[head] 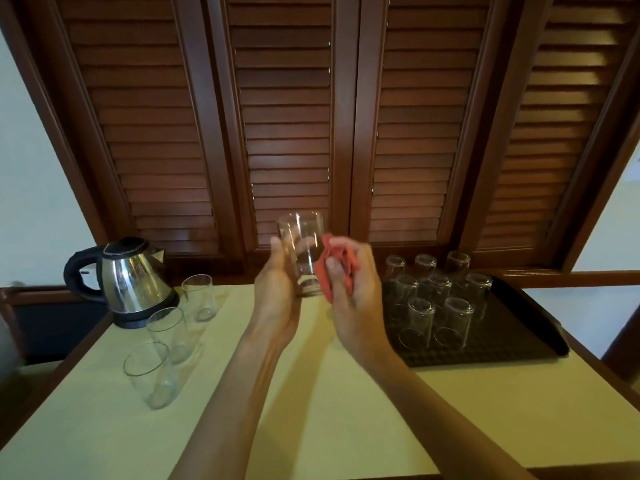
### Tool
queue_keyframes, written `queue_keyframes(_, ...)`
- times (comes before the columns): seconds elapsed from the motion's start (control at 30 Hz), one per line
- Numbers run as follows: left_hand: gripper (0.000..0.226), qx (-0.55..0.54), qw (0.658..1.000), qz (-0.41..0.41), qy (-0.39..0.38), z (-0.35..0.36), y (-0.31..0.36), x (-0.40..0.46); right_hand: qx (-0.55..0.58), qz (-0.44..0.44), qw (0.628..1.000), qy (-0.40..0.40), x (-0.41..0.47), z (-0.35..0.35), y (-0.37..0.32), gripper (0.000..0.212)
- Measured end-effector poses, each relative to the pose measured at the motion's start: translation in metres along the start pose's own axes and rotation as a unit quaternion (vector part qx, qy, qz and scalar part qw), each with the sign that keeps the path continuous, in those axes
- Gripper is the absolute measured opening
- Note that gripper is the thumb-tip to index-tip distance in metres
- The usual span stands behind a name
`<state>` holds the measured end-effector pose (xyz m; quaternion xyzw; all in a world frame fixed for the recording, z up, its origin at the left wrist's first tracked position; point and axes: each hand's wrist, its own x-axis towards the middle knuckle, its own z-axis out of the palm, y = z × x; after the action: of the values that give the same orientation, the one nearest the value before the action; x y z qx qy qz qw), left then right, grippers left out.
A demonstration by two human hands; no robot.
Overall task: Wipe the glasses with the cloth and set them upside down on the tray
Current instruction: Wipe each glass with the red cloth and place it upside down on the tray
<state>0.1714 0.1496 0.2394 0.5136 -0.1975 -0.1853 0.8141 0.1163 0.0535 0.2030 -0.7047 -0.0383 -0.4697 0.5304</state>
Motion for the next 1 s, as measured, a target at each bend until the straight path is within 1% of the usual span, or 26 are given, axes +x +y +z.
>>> queue_keyframes(0.07,0.062,0.01,1.0,0.024,0.004,0.001,0.006,0.0,0.006,0.027,1.0,-0.001,-0.013,0.0,0.005,0.026)
queue_keyframes(0.1,0.065,0.034,0.999,0.027,-0.019,0.003,0.004,-0.003,0.016,0.058,0.998,0.013,-0.006,-0.003,0.008,0.025)
queue_keyframes(0.17,0.058,0.055,0.997,0.024,-0.051,0.01,-0.002,-0.012,0.049,0.12,0.991,0.045,0.016,-0.011,0.003,0.022)
queue_keyframes(0.2,0.054,0.045,0.997,0.026,-0.049,0.012,-0.004,-0.013,0.061,0.126,0.989,0.051,0.024,-0.014,-0.002,0.022)
queue_keyframes(0.23,0.051,0.032,0.998,0.035,-0.044,0.011,-0.005,-0.012,0.072,0.114,0.99,0.047,0.025,-0.014,-0.006,0.023)
queue_keyframes(0.3,0.055,0.02,0.998,0.055,-0.021,0.007,-0.003,-0.006,0.088,0.082,0.992,0.027,0.005,-0.009,-0.008,0.028)
queue_keyframes(0.37,0.056,0.033,0.998,0.058,-0.006,0.003,-0.001,-0.002,0.088,0.08,0.993,0.021,-0.014,-0.004,-0.01,0.033)
queue_keyframes(0.43,0.047,0.062,0.997,0.051,-0.006,0.004,-0.009,-0.004,0.096,0.107,0.988,0.049,-0.006,-0.005,-0.012,0.026)
queue_keyframes(0.47,0.044,0.071,0.996,0.044,-0.008,0.007,-0.013,-0.008,0.111,0.127,0.984,0.055,0.004,-0.009,-0.016,0.019)
queue_keyframes(0.5,0.045,0.076,0.996,0.032,-0.014,0.01,-0.015,-0.013,0.117,0.133,0.982,0.057,0.015,-0.013,-0.021,0.018)
queue_keyframes(0.53,0.049,0.076,0.996,0.026,-0.024,0.012,-0.015,-0.016,0.117,0.125,0.984,0.054,0.022,-0.014,-0.024,0.019)
queue_keyframes(0.6,0.066,0.078,0.995,0.043,-0.042,0.013,-0.009,-0.015,0.113,0.106,0.987,0.041,0.013,-0.011,-0.023,0.024)
queue_keyframes(0.63,0.072,0.073,0.995,0.054,-0.033,0.012,-0.004,-0.012,0.098,0.104,0.989,0.033,0.0,-0.008,-0.017,0.029)
queue_keyframes(0.7,0.066,0.055,0.996,0.067,0.008,0.009,0.003,-0.006,0.068,0.119,0.99,0.02,-0.023,0.0,-0.012,0.033)
queue_keyframes(0.77,0.053,0.069,0.995,0.069,0.006,0.008,-0.005,-0.005,0.087,0.14,0.985,0.054,-0.013,0.0,-0.011,0.021)
queue_keyframes(0.8,0.052,0.077,0.995,0.064,-0.004,0.01,-0.011,-0.01,0.096,0.159,0.98,0.073,0.001,-0.003,-0.014,0.017)
queue_keyframes(0.83,0.056,0.073,0.996,0.052,-0.016,0.013,-0.017,-0.017,0.097,0.168,0.977,0.087,0.018,-0.009,-0.017,0.02)
queue_keyframes(0.9,0.066,0.064,0.996,0.041,-0.038,0.015,-0.02,-0.024,0.1,0.14,0.982,0.079,0.034,-0.014,-0.021,0.022)
queue_keyframes(0.93,0.067,0.062,0.996,0.044,-0.044,0.014,-0.018,-0.022,0.103,0.124,0.985,0.069,0.025,-0.012,-0.022,0.022)
queue_keyframes(1.0,0.066,0.059,0.996,0.062,-0.028,0.011,-0.011,-0.013,0.074,0.094,0.992,0.043,-0.005,-0.004,-0.019,0.027)
